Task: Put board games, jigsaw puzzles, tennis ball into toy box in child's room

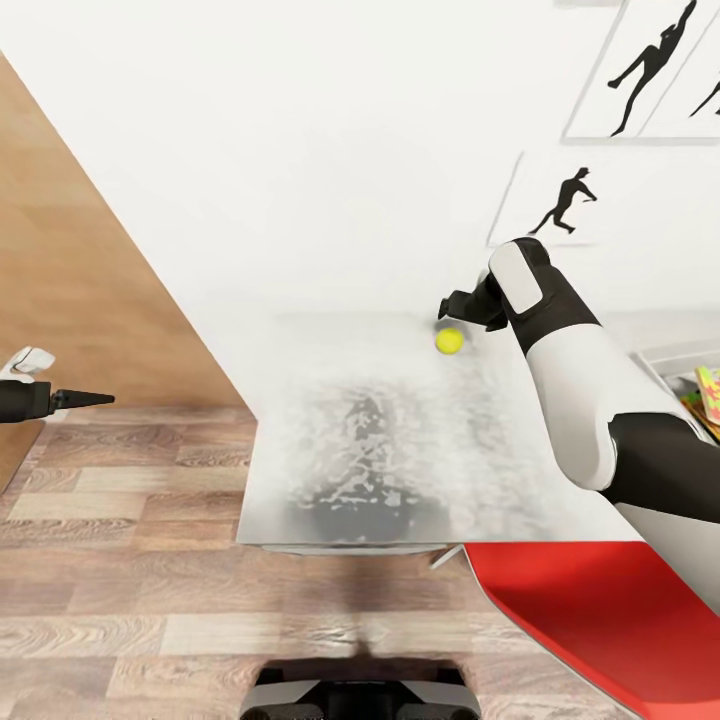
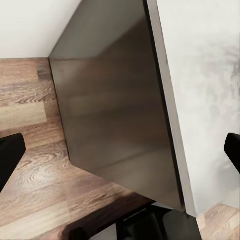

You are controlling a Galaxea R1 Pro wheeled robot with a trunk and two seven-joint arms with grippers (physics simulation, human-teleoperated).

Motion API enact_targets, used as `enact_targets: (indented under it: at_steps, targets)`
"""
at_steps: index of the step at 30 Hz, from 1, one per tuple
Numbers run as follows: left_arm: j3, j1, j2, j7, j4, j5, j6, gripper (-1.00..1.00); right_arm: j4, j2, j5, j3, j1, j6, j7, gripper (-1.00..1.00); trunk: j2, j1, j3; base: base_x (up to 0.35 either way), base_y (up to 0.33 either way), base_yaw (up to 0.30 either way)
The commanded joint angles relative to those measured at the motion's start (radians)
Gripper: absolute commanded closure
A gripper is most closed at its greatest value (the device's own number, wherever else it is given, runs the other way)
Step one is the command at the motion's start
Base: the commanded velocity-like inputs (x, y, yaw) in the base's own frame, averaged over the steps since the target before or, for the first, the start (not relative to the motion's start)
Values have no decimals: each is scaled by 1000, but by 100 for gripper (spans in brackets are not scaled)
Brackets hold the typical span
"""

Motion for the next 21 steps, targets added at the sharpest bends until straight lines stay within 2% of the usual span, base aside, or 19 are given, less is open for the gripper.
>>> enact_targets:
  at_steps: [1,21]
  targets:
    - [1,-1,0,-9,-1,-10,10,-100,-1,0,-9,-1,-1,2,-9,-100,-2,0,-3,0,0,0]
    - [1,-1,0,-9,-2,-10,10,-100,-3,2,-6,-1,-18,1,-12,-100,-2,0,-36,0,0,0]
